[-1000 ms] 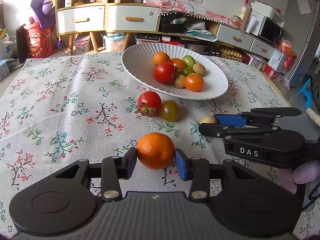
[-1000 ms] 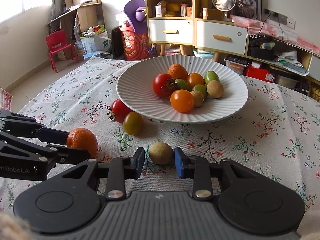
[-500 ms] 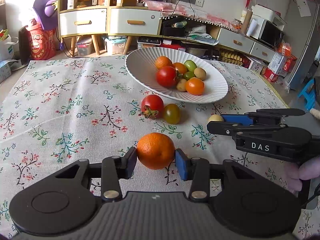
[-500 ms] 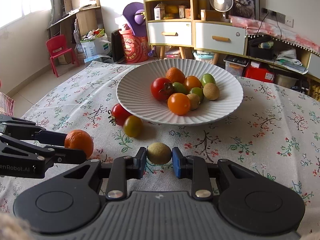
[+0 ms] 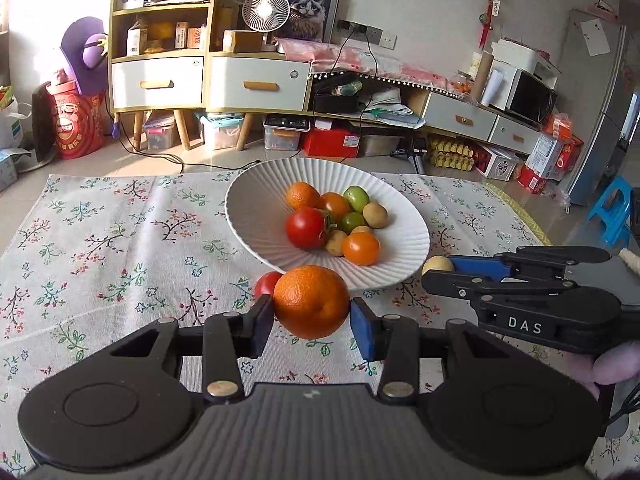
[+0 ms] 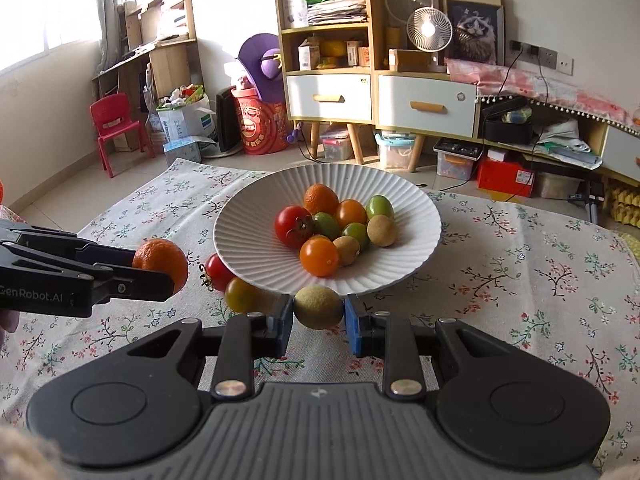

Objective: Organize fruits
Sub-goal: 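Carry the mandarin and kiwi in both grippers over the white bowl, then open both grippers to drop the mandarin and kiwi into the bowl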

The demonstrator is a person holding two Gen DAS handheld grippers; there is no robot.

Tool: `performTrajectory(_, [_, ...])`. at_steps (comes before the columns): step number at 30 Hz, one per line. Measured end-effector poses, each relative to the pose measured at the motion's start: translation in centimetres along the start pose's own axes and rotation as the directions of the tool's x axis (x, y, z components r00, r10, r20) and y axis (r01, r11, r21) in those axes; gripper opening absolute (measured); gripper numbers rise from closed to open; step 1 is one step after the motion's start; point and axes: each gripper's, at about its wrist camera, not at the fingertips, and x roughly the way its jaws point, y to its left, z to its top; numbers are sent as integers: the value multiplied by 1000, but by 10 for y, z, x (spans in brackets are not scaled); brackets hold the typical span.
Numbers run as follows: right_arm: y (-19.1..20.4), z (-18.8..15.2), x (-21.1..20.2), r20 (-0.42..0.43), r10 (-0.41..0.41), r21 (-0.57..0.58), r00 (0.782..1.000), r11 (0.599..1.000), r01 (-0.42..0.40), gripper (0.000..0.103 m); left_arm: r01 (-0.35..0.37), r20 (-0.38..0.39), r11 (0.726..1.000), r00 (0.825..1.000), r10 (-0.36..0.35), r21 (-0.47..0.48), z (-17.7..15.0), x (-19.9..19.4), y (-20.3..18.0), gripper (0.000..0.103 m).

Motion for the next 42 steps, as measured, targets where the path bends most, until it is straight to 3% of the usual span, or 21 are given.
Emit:
performTrajectory(5, [-12, 10, 8, 16, -10, 18, 1000, 1000, 10, 25, 30, 18, 999, 999, -31, 42, 15, 19, -6, 37])
performTrajectory(17, [-32, 19, 31, 10, -33, 6, 999, 999, 33, 25, 61, -36, 996, 998, -59, 71, 17, 65, -9, 37])
performTrajectory(30, [-34, 15, 44, 4, -17, 7, 1000, 1000, 17, 25, 90, -12, 991, 996, -89, 103, 15, 70, -6, 38])
performTrajectory(36, [-33, 17, 45, 1, -7, 2, 1000, 1000, 7, 28, 99, 9, 989, 995, -100, 112, 13, 69, -7, 42])
performTrajectory(42, [-31, 19, 41, -3, -6, 7, 1000, 1000, 6, 38, 102, 26, 988, 994, -106, 119, 17, 62, -10, 55])
